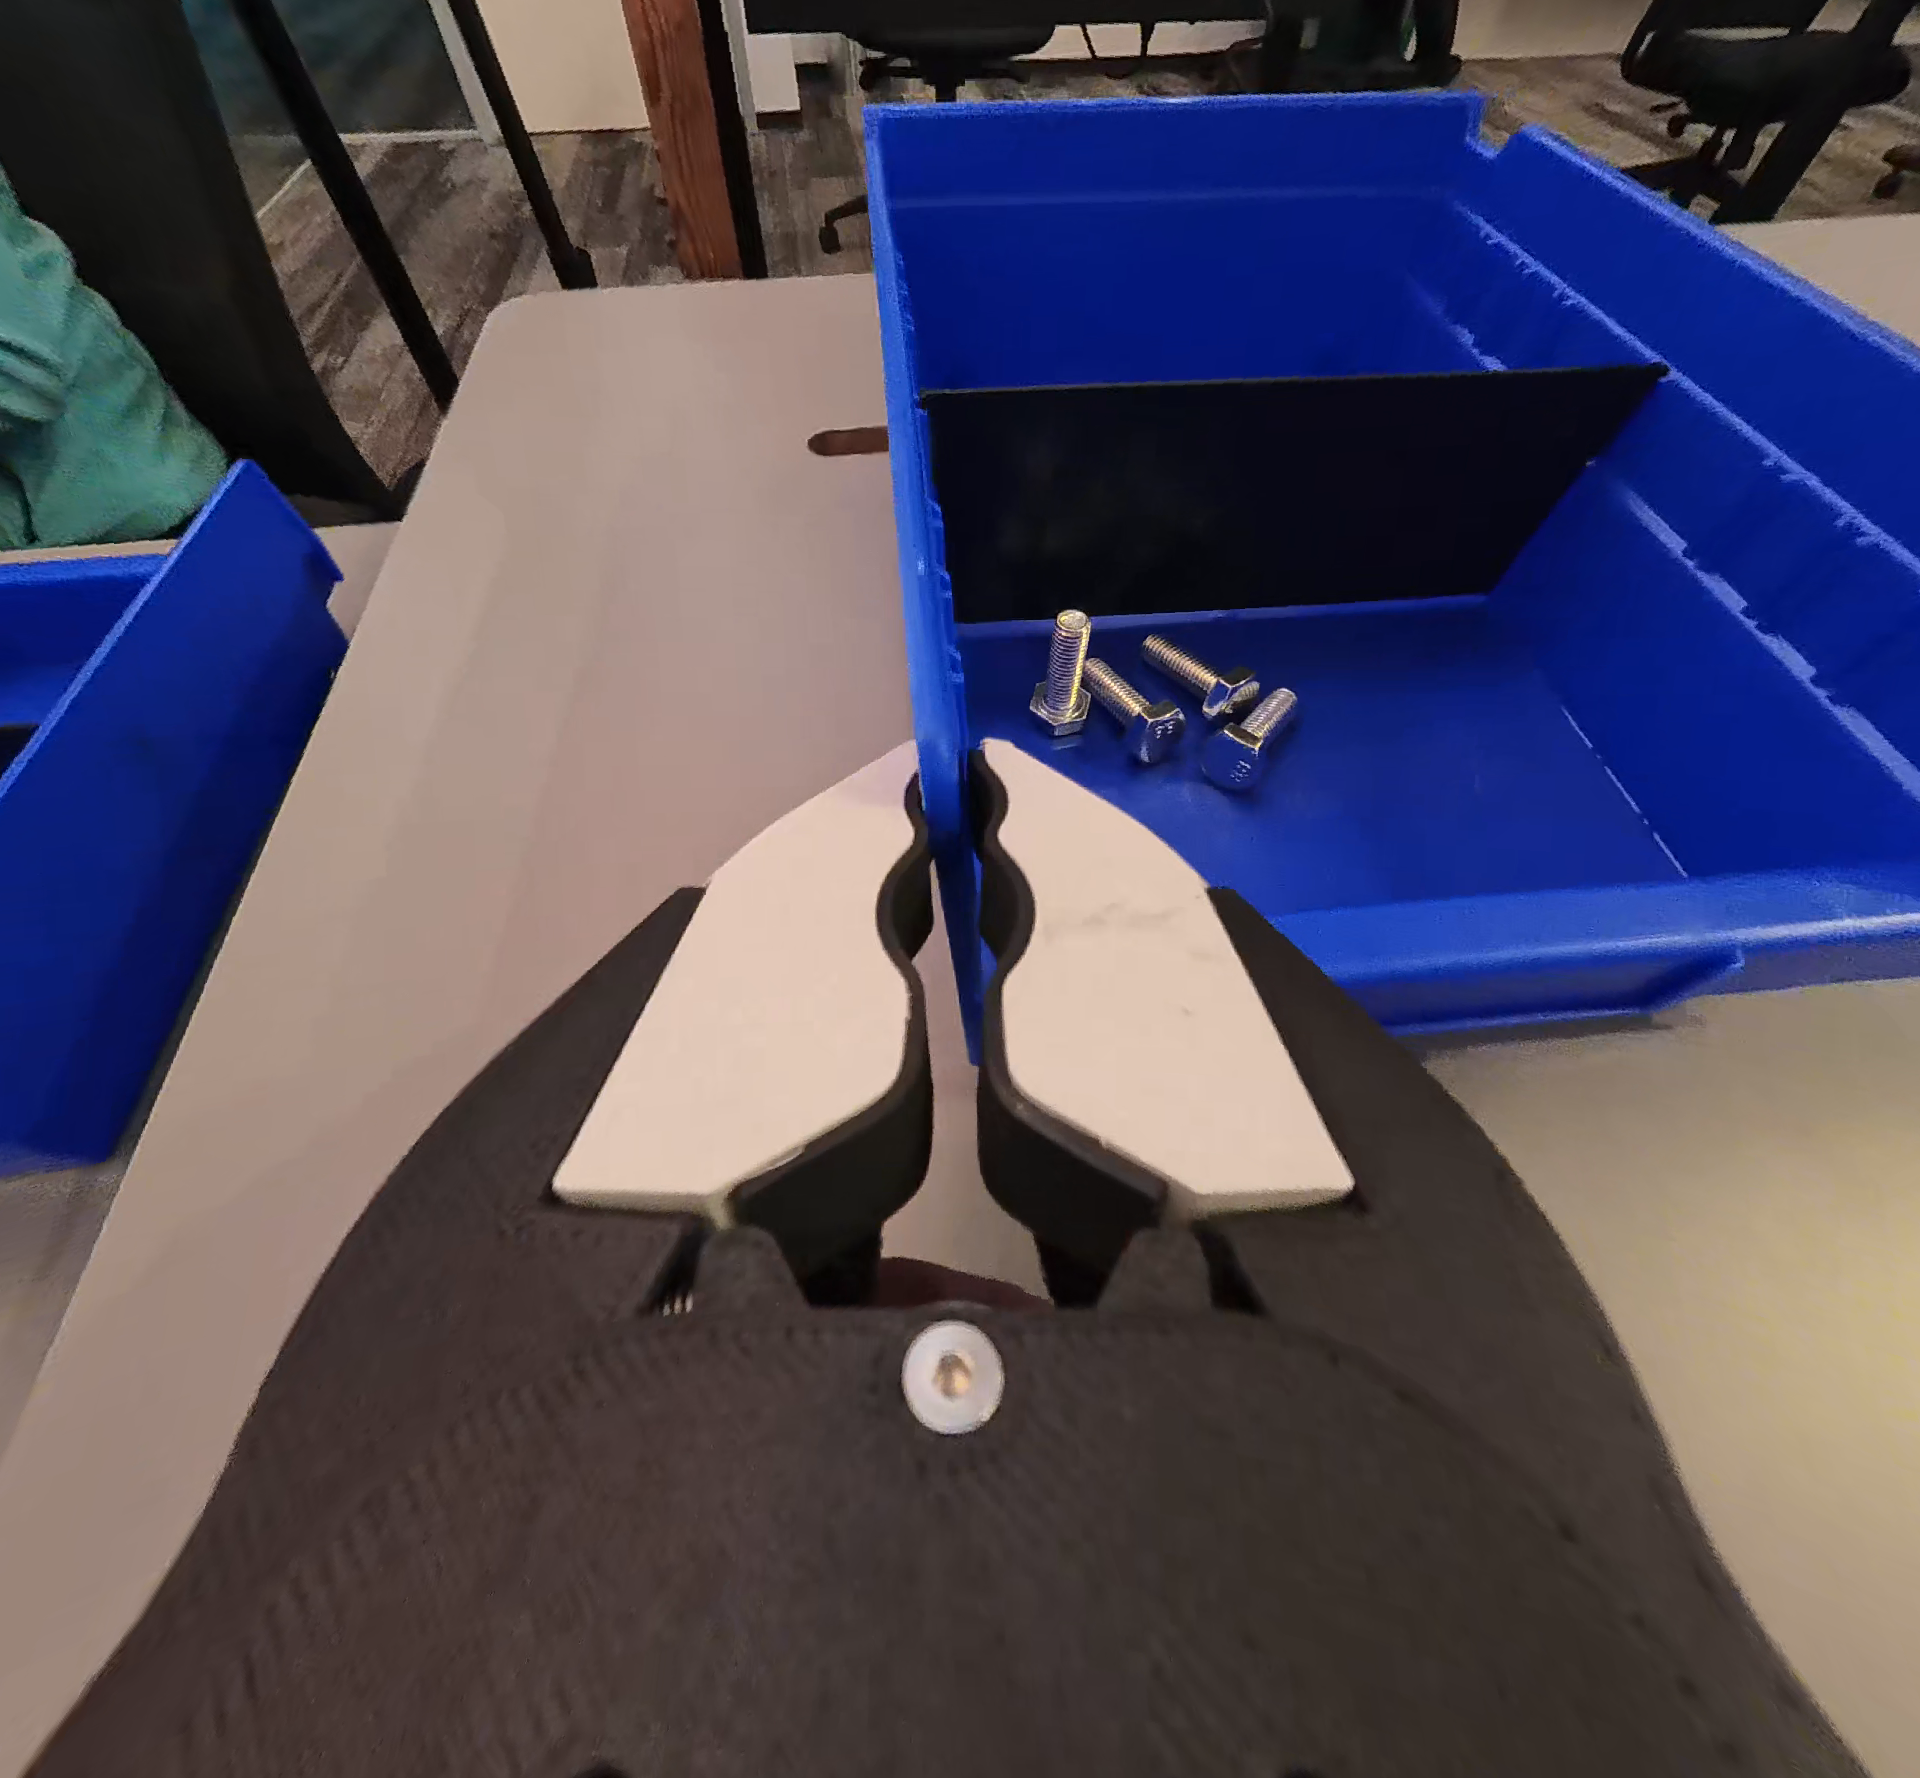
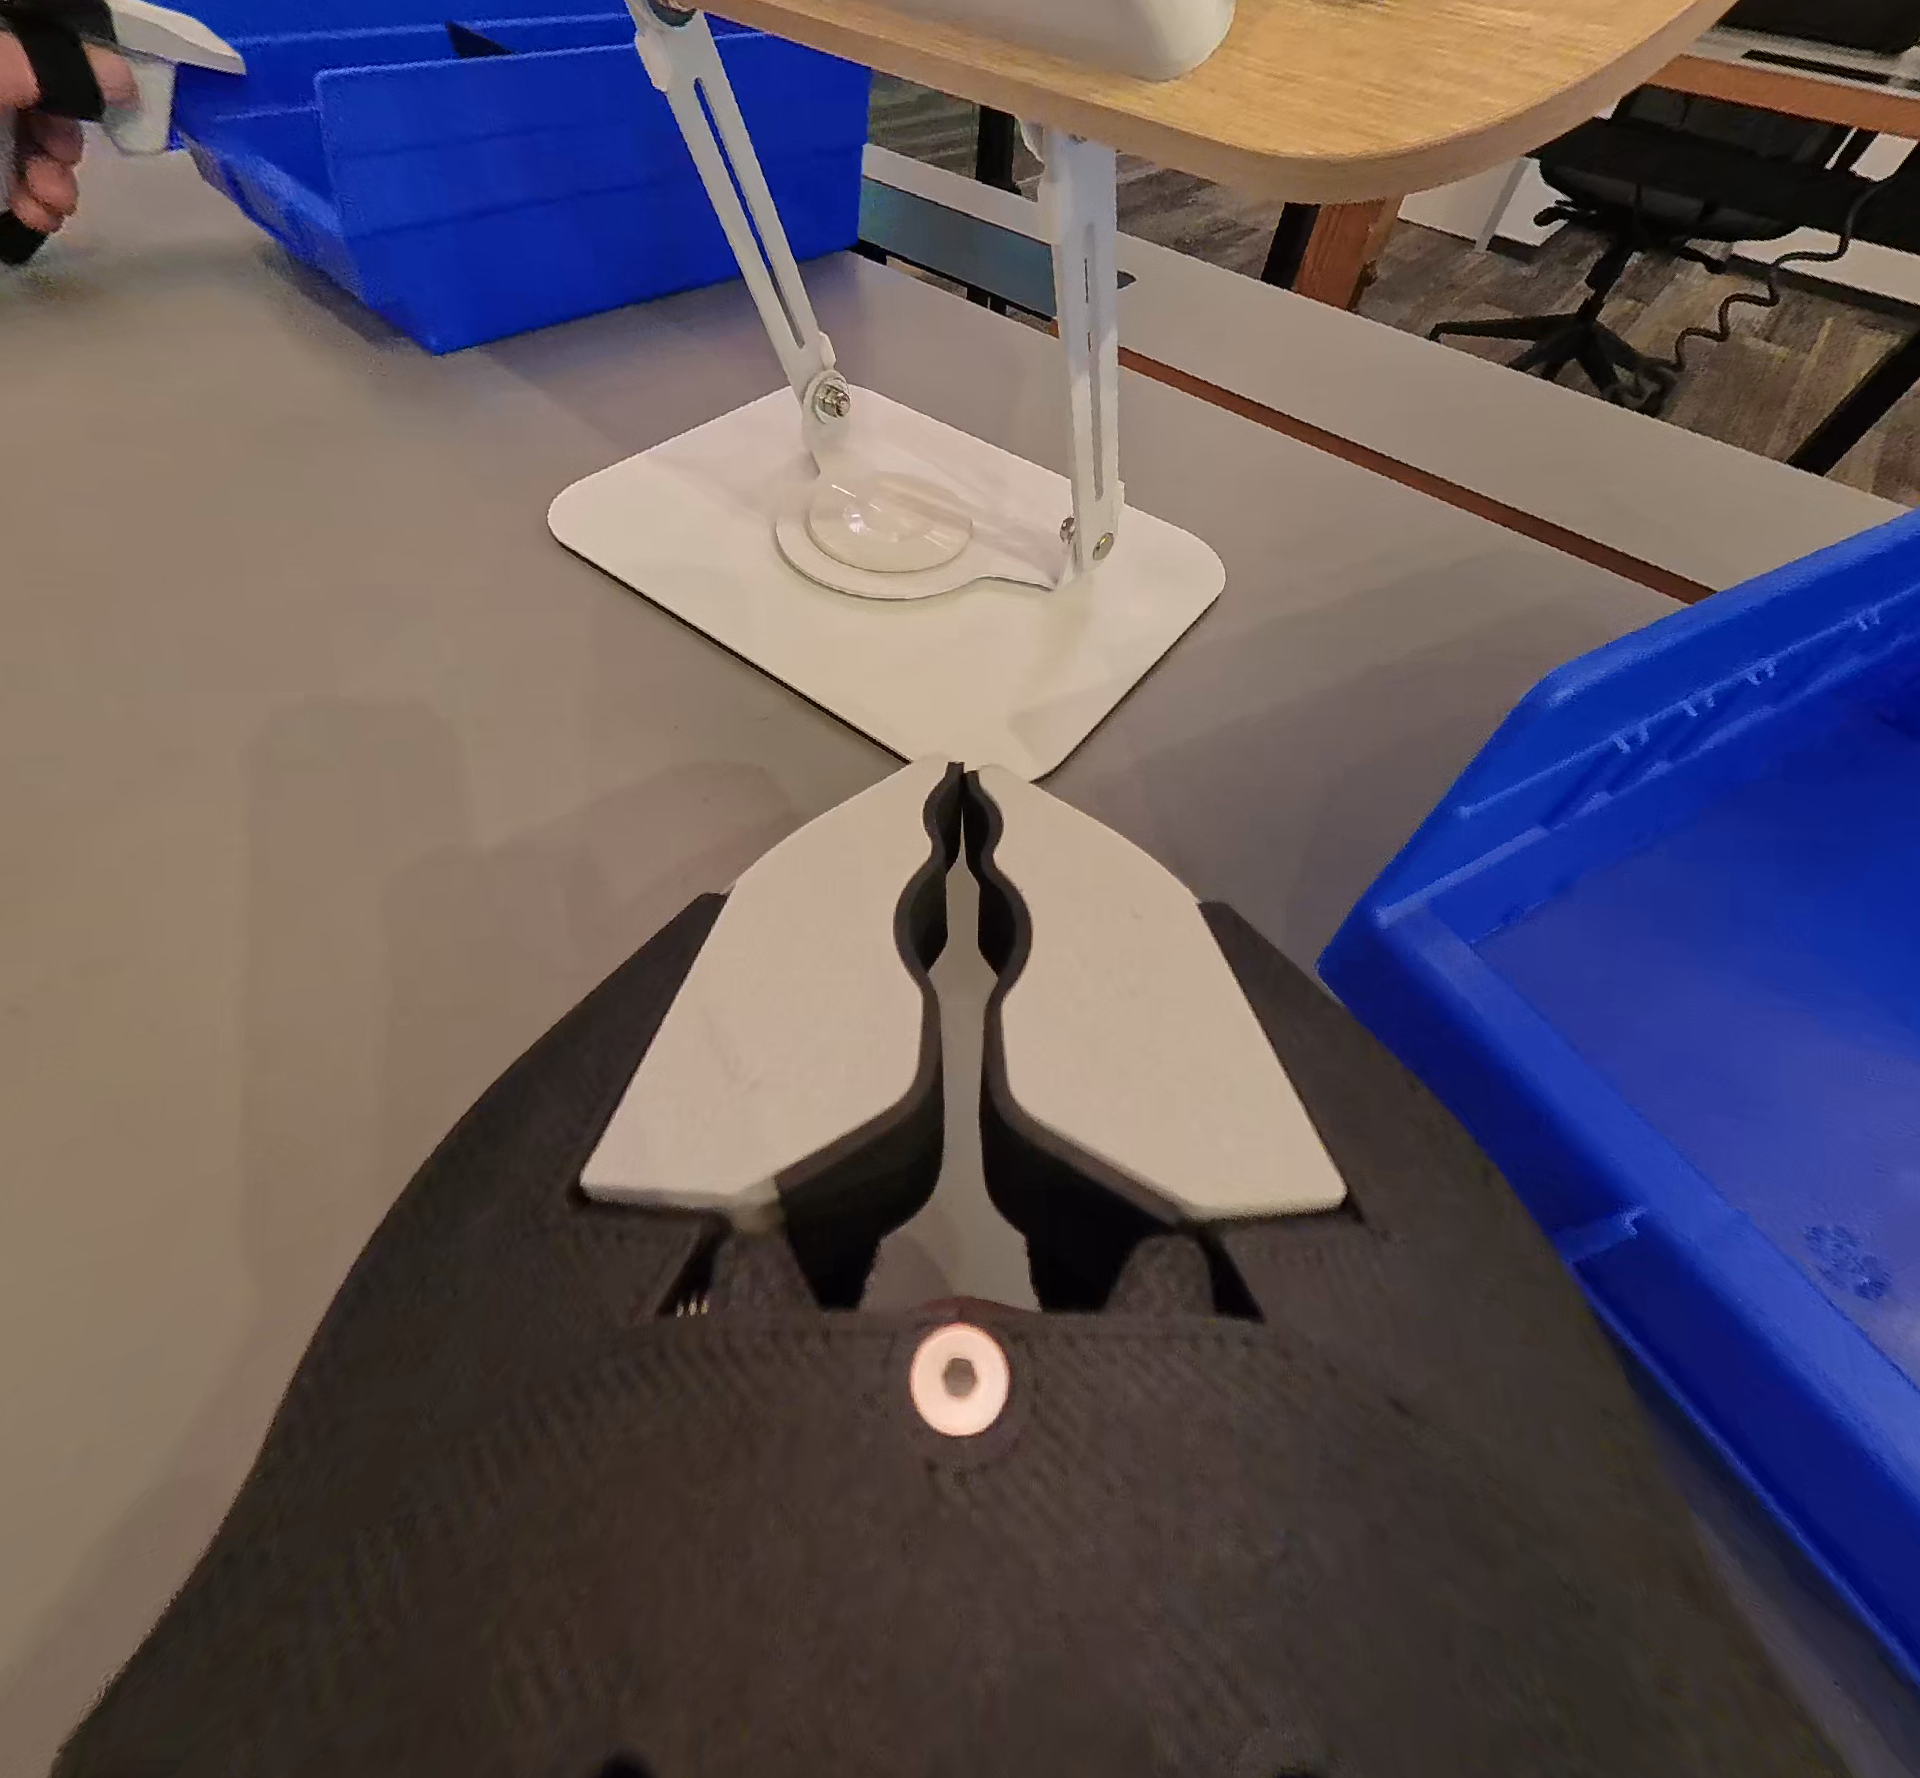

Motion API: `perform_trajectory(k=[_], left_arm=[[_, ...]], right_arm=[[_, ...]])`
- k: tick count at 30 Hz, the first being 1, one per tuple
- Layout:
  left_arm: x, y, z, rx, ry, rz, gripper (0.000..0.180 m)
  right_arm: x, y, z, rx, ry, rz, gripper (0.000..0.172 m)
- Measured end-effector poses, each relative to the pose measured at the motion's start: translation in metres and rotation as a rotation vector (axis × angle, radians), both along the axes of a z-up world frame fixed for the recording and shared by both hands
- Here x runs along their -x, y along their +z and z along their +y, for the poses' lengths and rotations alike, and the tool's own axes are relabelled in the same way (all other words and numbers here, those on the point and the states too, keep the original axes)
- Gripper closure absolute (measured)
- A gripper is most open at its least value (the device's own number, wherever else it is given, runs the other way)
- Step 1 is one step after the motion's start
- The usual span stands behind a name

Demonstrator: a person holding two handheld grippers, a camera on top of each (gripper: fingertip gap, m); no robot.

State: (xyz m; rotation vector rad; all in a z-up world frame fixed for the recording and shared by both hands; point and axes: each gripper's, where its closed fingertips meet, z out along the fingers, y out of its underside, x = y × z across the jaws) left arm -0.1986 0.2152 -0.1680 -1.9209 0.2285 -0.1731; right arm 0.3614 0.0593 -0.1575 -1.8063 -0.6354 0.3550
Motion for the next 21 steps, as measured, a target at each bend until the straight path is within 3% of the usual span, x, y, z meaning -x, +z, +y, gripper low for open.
perform_trajectory(k=[11,12,13,18,21], left_arm=[[-0.006,0.002,-0.054,-0.010,-0.044,-0.022,0.171],[-0.001,0.010,-0.057,-0.047,-0.007,-0.041,0.149],[0.004,0.020,-0.061,-0.093,0.028,-0.053,0.140],[0.002,0.070,-0.083,-0.267,0.008,0.126,0.138],[-0.030,0.085,-0.085,-0.248,-0.149,0.253,0.144]], right_arm=[[0.002,0.005,-0.003,-0.008,0.013,0.022,0.172],[0.002,0.005,-0.003,-0.009,0.011,0.024,0.172],[0.001,0.006,-0.003,-0.010,0.010,0.025,0.172],[0.004,0.005,-0.003,-0.008,0.020,0.025,0.172],[0.006,0.005,-0.004,-0.006,0.028,0.023,0.172]])
